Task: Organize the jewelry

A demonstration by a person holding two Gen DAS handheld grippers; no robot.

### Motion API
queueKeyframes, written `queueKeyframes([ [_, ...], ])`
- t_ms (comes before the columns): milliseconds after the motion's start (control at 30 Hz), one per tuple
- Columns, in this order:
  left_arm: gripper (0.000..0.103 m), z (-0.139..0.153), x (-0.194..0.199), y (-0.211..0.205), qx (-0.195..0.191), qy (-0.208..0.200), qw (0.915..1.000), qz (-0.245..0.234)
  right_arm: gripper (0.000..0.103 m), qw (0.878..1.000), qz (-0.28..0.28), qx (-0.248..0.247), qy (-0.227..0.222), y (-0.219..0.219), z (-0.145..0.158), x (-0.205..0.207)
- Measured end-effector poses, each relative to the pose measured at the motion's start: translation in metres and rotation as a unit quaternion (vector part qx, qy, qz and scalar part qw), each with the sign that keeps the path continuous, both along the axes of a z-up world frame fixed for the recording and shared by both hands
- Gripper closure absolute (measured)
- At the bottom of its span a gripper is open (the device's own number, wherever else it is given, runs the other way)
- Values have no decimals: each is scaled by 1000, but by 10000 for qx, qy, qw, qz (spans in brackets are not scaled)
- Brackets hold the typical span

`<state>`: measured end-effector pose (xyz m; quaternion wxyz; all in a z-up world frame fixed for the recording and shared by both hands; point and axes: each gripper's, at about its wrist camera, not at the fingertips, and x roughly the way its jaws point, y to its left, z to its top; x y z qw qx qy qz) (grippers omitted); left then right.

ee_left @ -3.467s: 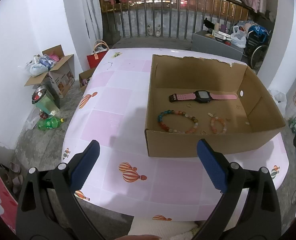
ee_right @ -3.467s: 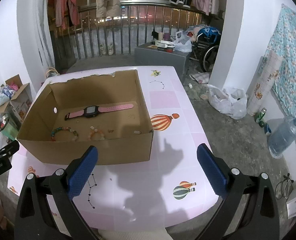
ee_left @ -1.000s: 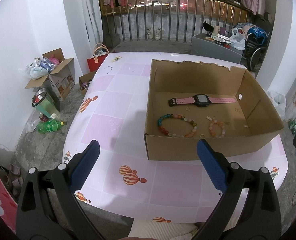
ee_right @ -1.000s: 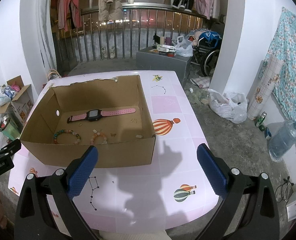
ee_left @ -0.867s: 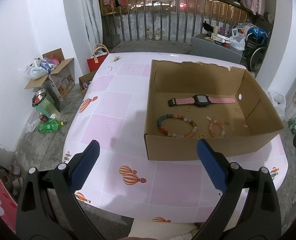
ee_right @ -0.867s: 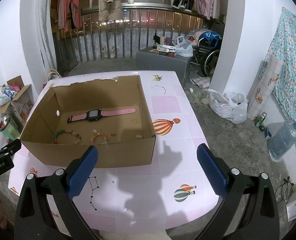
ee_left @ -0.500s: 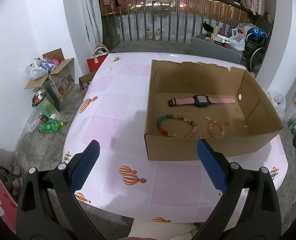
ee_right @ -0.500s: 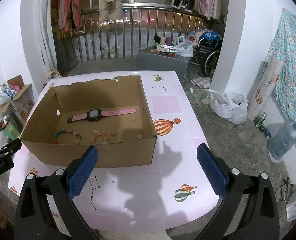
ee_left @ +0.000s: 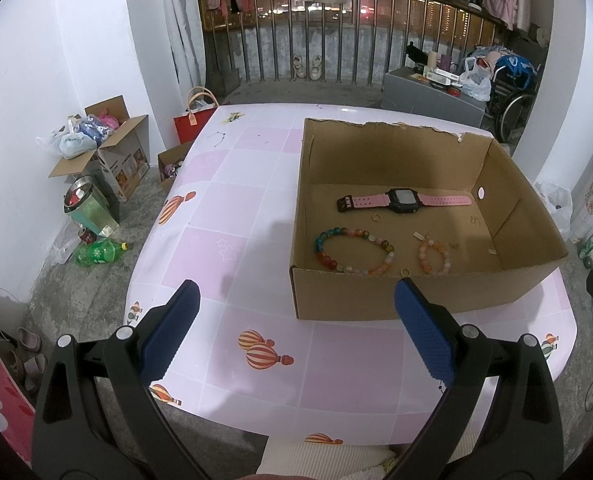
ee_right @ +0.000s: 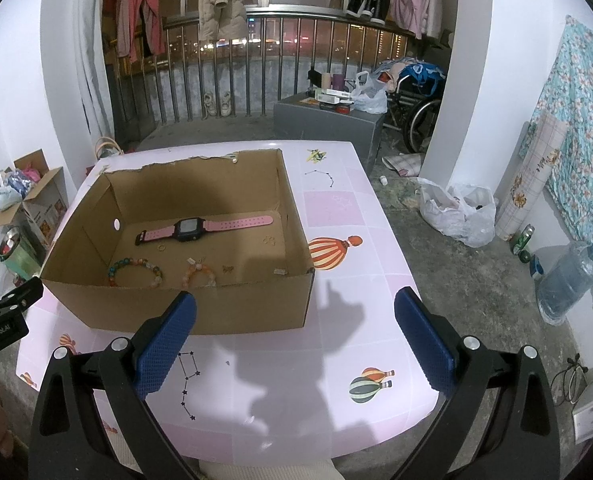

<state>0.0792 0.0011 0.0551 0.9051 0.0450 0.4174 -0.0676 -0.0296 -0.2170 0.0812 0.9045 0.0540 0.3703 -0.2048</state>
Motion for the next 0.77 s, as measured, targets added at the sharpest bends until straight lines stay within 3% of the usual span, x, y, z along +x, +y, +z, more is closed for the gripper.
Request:
queueKeyframes([
  [767, 9, 0, -1, 0, 2, 2, 10000, -5, 6, 10000, 3, 12, 9, 0, 0, 0],
])
